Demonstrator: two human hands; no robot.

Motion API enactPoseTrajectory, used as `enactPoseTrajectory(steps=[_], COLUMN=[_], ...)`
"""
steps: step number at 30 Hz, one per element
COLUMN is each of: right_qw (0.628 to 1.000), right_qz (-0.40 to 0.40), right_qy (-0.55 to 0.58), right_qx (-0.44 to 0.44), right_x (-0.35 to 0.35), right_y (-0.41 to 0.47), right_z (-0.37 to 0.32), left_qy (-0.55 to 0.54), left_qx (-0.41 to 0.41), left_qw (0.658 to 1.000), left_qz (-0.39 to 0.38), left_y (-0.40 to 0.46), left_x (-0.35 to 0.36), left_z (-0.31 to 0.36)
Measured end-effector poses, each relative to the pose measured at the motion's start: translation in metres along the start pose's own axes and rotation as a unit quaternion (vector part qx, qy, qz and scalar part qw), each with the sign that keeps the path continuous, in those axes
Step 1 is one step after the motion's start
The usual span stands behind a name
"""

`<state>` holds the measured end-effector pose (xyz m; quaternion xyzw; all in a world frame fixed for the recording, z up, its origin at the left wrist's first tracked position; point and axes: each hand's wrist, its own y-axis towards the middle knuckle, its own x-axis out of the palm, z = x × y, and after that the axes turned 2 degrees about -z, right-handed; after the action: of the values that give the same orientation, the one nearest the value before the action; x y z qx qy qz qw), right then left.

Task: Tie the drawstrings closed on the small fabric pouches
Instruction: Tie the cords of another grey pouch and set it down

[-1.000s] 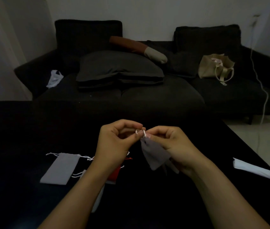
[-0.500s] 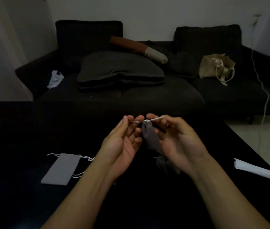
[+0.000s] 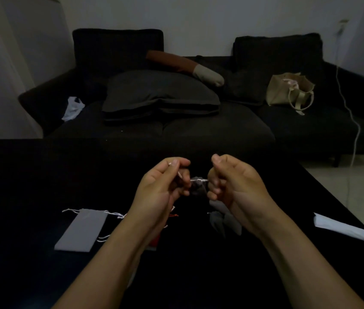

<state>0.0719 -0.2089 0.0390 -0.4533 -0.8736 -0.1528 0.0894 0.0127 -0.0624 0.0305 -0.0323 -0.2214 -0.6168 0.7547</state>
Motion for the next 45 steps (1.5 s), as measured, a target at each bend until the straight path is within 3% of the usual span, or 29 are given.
enactPoseTrajectory(steps=[4,8,10,12,14,16,19,24,31,34,37,40,45], right_qw=[0.986,0.927,0.896,0.893,0.912,0.929,0.938,0.915,0.937,0.926,0.928,0.931,0.927], right_qz=[0.002,-0.006,-0.008,-0.015,-0.027,-0.043,-0.054,-0.052,-0.038,-0.068,-0.066,-0.089,-0.111], right_qy=[-0.163,-0.373,-0.440,-0.449,-0.410,-0.367,-0.341,-0.399,-0.344,-0.357,-0.355,-0.348,-0.354], right_qx=[-0.026,-0.048,-0.048,-0.036,-0.017,-0.001,0.016,0.033,0.048,0.100,0.090,0.069,0.051], right_x=[-0.007,-0.012,-0.012,-0.013,-0.014,-0.014,-0.013,-0.014,-0.016,-0.013,-0.013,-0.015,-0.017], right_y=[-0.001,-0.002,-0.004,-0.005,-0.004,-0.005,-0.005,-0.005,-0.002,-0.001,-0.001,-0.002,-0.003], right_z=[-0.001,-0.001,0.000,-0.002,-0.006,-0.008,-0.007,-0.003,-0.003,-0.001,-0.001,-0.005,-0.007], left_qy=[0.006,0.018,0.115,0.291,0.443,0.484,0.425,0.426,0.217,0.213,0.188,0.170,0.068], left_qx=[0.002,0.006,0.029,0.063,0.094,0.109,0.085,0.059,0.015,0.025,0.016,-0.045,-0.149], left_qw=[1.000,1.000,0.993,0.955,0.891,0.867,0.899,0.895,0.967,0.968,0.977,0.981,0.979], left_qz=[0.010,0.002,0.002,-0.006,-0.024,-0.043,-0.068,-0.120,-0.136,-0.131,-0.096,-0.081,-0.121], left_y=[0.000,0.001,0.001,0.000,-0.001,-0.002,-0.001,0.001,0.002,0.000,0.000,0.001,0.000], left_x=[-0.001,-0.003,-0.008,-0.017,-0.025,-0.030,-0.030,-0.033,-0.026,-0.022,-0.021,-0.023,-0.030], left_z=[-0.004,-0.002,-0.001,0.001,0.002,0.000,-0.002,-0.001,0.000,-0.002,-0.002,-0.002,-0.001])
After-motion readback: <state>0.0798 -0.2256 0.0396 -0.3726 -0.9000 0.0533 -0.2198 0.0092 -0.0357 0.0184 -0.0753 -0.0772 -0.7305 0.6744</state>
